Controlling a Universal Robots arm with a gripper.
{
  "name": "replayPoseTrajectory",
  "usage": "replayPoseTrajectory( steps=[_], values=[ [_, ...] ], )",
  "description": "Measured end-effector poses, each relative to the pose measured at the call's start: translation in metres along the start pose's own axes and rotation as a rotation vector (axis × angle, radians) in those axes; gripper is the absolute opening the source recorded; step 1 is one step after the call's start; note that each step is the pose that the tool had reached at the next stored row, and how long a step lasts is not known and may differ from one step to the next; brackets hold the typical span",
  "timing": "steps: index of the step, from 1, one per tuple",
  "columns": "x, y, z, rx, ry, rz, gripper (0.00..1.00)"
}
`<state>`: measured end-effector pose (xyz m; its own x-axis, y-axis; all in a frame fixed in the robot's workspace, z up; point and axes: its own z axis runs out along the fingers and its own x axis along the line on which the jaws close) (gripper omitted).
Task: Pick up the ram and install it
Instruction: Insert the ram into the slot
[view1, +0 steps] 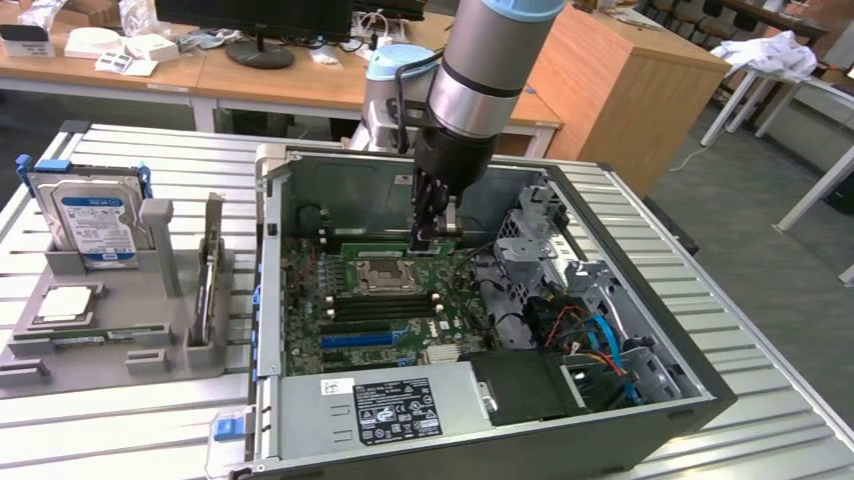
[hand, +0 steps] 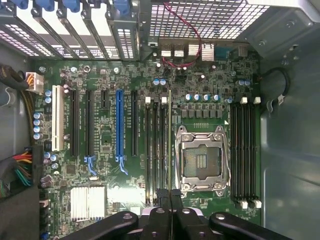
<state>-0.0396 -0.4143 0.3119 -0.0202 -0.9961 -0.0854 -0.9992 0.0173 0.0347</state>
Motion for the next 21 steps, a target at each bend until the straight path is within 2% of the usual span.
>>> replayPoseTrajectory(
  steps=[11,21],
  values=[
    [0.0034,0.0,-0.0004,-0.0065,0.0003,0.001,0.11],
    [0.0037,-0.0002,-0.0005,-0.0066,0.0003,0.001,0.11]
  ],
)
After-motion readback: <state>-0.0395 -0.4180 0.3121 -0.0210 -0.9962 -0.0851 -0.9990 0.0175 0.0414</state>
